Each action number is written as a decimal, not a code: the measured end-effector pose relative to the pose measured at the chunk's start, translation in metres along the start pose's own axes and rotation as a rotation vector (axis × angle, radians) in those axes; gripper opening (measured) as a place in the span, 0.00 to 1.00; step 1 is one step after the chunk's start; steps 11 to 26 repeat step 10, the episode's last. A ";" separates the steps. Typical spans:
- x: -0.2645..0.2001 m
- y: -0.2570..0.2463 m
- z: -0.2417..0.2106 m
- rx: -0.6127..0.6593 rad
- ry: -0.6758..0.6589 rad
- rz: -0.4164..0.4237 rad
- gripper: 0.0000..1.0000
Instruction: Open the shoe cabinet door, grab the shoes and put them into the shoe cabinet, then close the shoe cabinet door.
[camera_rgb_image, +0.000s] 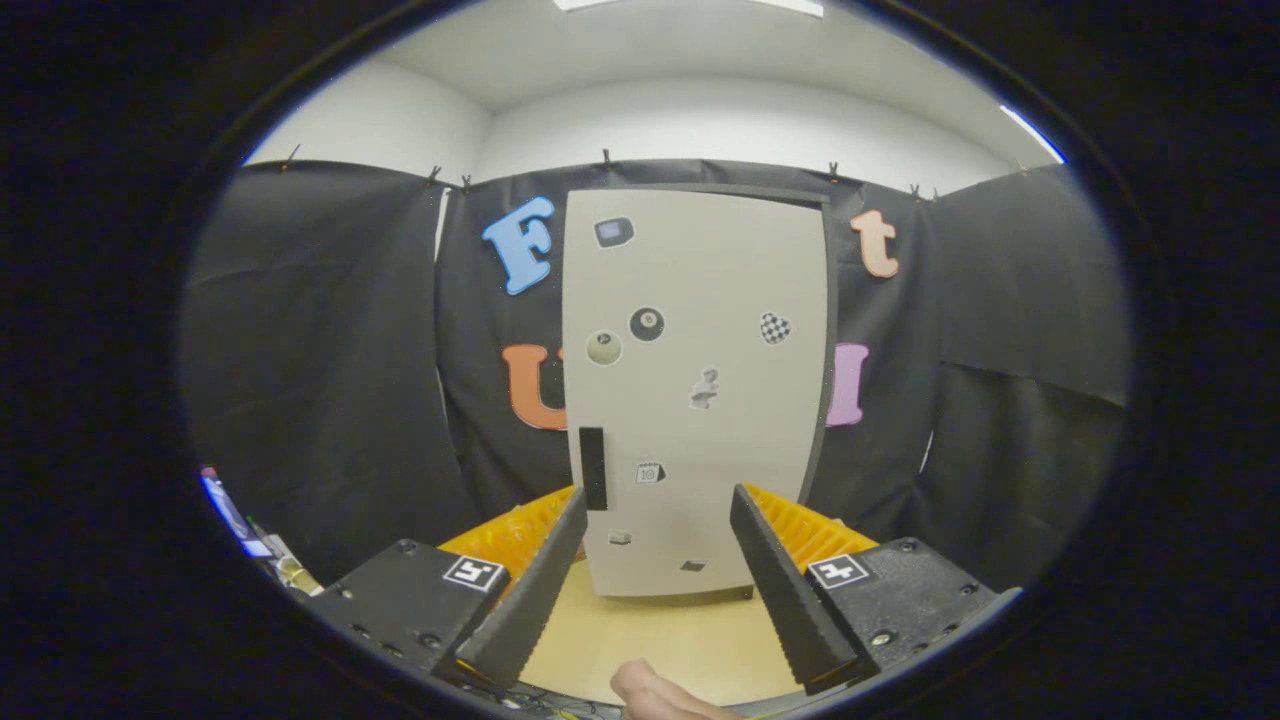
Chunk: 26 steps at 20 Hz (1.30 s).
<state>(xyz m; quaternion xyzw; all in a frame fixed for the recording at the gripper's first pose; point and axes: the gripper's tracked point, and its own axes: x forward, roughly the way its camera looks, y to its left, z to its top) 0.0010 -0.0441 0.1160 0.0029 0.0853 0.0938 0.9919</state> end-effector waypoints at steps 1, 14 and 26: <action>-0.004 -0.001 0.002 0.009 -0.007 0.003 0.95; -0.009 -0.011 0.012 0.003 -0.092 -0.044 0.96; -0.009 -0.011 0.012 0.003 -0.092 -0.044 0.96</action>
